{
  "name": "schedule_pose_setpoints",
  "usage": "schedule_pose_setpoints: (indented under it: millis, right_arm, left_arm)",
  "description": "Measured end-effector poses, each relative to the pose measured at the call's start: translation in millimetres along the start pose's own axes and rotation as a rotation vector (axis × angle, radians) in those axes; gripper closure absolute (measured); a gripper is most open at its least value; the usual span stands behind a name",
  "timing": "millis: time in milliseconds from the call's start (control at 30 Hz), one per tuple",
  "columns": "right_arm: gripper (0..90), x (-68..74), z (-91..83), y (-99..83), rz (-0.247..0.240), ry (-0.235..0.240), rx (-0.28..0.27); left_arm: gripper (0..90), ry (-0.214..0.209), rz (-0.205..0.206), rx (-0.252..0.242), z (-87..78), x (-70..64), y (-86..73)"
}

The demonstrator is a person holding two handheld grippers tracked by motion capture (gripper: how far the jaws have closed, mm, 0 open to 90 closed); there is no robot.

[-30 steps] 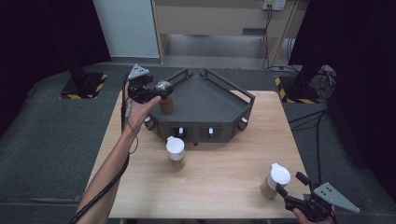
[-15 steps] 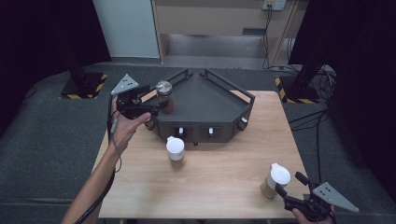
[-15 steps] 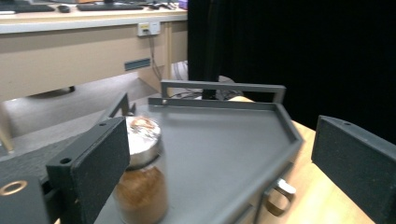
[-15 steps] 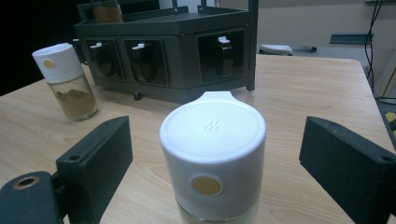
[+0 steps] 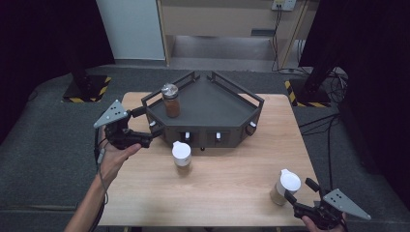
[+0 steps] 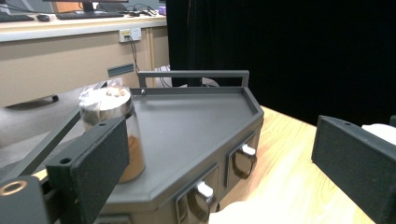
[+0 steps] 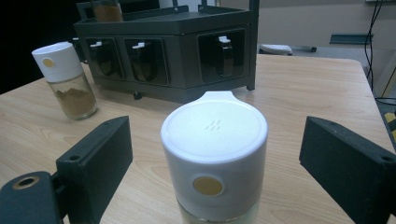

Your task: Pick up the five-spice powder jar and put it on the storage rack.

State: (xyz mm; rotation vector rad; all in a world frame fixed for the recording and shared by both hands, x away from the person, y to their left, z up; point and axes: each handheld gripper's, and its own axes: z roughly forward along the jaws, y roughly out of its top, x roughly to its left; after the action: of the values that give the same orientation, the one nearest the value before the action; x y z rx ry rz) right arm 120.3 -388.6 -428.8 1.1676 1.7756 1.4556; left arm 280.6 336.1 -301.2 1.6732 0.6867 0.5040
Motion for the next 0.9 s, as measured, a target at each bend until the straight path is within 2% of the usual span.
schedule_pose_setpoints:
  millis: [100, 133, 167, 300, 367, 400, 433, 533, 600, 700, 900]
  right_arm:
    - [9.5, 0.2, -0.1, 0.1, 0.000, -0.001, 0.000]
    - [9.5, 0.2, -0.1, 0.0, 0.000, -0.001, -0.001]
    - [9.5, 0.1, -0.1, 0.0, -0.002, 0.000, -0.001]
    - [9.4, 0.2, 0.0, 0.1, -0.003, 0.000, 0.000]
    - [9.5, 0.3, 0.0, 0.1, -0.004, 0.001, 0.000]
    - [9.5, 0.4, -0.1, 0.1, -0.005, 0.000, -0.001]
    - [9.4, 0.5, -0.2, 0.1, -0.005, 0.001, -0.001]
    - [9.5, 0.6, -0.2, 0.2, -0.004, 0.000, -0.001]
    - [9.4, 0.8, 0.0, 0.3, -0.004, 0.000, 0.000]
    - [9.4, 1.1, 0.1, 0.5, -0.006, 0.000, 0.001]
    - [9.4, 1.1, 0.1, 0.4, -0.005, -0.001, 0.001]
  left_arm:
    - [3.5, 0.012, 0.005, -0.006, -11.4, -7.2, -13.7]
    - [3.5, 0.012, 0.005, -0.006, -11.4, -7.2, -13.7]
    - [3.5, 0.022, 0.010, -0.004, -16.7, -11.2, -20.8]
    - [3.5, 0.046, 0.019, 0.004, -24.4, -18.7, -32.6]
    - [3.4, 0.052, -0.002, -0.007, -31.3, -21.7, -45.8]
    - [3.4, 0.052, -0.002, -0.007, -31.3, -21.7, -45.8]
    - [3.5, 0.076, 0.001, -0.008, -36.8, -27.1, -55.1]
    - [3.4, 0.086, -0.003, -0.011, -41.1, -29.5, -62.7]
    - [3.3, 0.110, -0.002, -0.004, -46.7, -33.8, -73.2]
    - [3.3, 0.133, -0.010, 0.007, -51.7, -37.2, -86.3]
    - [3.1, 0.150, -0.067, 0.017, -60.5, -38.1, -117.6]
